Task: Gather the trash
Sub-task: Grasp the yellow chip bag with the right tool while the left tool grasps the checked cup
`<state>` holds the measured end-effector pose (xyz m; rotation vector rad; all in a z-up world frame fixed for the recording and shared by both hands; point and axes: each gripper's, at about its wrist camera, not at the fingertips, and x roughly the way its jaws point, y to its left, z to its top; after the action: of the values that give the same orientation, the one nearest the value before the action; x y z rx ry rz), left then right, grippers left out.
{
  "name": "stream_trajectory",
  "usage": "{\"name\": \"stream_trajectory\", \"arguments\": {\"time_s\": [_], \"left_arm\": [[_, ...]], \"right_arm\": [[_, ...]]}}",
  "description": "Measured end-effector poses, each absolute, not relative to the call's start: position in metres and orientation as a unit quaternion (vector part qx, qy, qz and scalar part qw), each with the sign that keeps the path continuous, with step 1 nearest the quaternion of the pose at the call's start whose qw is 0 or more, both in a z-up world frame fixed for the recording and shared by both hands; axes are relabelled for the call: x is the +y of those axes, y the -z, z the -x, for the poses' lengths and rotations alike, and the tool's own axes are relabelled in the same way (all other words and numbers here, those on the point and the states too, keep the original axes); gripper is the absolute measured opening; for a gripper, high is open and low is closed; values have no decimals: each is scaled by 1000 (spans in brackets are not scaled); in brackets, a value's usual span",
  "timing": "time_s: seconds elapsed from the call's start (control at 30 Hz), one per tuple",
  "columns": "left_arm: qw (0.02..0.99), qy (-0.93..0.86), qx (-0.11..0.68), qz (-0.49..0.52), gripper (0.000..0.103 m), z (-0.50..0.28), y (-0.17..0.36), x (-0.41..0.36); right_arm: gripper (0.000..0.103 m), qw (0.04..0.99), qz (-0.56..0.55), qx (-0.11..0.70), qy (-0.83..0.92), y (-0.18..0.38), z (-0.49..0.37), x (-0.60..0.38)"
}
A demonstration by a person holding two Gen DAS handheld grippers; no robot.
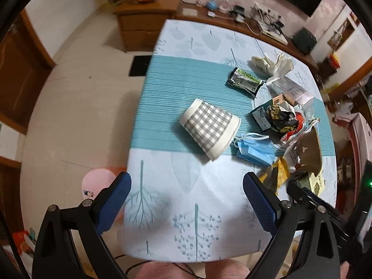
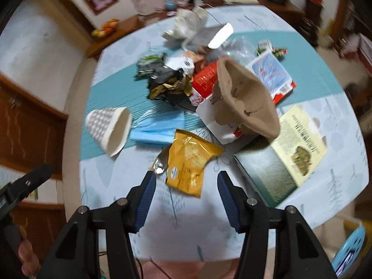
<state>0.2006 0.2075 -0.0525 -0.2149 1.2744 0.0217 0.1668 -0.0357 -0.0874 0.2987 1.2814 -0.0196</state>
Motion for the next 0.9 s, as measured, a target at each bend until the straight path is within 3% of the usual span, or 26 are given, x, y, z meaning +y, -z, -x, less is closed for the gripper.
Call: {"name": "stream_trajectory", "arguments": {"time_s": [0.4, 0.5, 0.67, 0.9], "left_arm": [[769, 46, 630, 100, 96, -240, 93, 208], [760, 50, 637, 113, 96, -247, 101, 211], [750, 53, 645, 134, 96, -255, 109, 212], [740, 44, 649, 172, 96, -266, 120, 213]], "right_arm": [[55, 743, -172, 639, 103, 150, -197, -32], [49, 747, -166, 635, 109, 151, -197, -26], [27, 750, -152, 634, 109, 149, -197, -17], [21, 768, -161, 617, 64, 111, -184, -2]]}}
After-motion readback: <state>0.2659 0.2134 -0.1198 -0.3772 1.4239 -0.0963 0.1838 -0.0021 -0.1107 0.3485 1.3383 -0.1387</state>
